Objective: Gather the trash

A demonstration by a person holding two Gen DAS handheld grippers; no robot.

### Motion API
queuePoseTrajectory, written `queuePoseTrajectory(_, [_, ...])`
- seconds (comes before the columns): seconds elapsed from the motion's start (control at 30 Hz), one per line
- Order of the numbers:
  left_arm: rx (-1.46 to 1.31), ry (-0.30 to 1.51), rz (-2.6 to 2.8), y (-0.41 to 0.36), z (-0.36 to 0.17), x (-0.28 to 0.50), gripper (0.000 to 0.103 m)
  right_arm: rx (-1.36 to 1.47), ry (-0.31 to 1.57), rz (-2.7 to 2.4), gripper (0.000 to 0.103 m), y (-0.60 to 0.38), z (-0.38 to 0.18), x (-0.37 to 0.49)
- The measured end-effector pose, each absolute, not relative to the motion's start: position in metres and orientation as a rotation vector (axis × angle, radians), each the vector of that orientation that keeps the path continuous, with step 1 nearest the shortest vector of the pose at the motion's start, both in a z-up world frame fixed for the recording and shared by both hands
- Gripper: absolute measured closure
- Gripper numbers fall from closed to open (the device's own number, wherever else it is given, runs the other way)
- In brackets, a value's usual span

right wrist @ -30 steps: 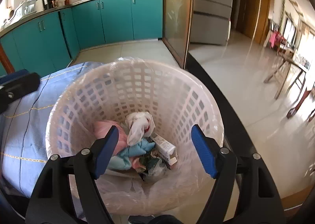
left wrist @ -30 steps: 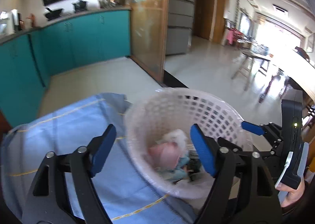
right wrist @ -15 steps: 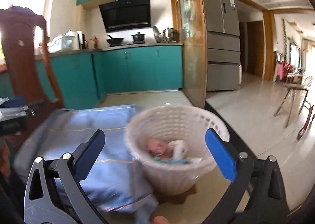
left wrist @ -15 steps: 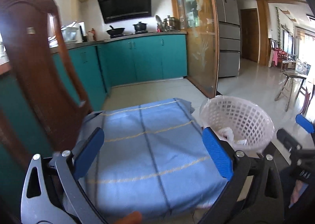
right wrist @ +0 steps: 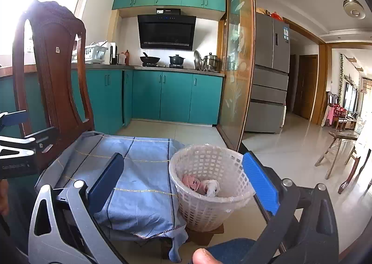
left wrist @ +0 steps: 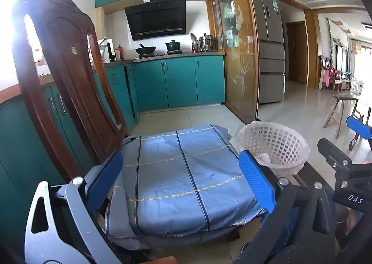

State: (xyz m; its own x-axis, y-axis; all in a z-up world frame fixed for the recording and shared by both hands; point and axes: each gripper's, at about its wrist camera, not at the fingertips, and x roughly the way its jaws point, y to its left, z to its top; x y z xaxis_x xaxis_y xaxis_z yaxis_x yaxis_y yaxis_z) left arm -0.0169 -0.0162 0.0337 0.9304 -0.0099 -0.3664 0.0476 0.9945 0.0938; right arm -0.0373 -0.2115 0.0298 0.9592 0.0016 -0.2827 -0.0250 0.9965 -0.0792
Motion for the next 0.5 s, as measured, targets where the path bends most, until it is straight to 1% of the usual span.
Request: queuePoseTrajectory(0.5, [0.055, 0.344, -0.044, -0.006, 0.045, -0.032, 0.003, -0.106, 0.244, -0.02, 0.003, -0.205, 0.038, -0.057])
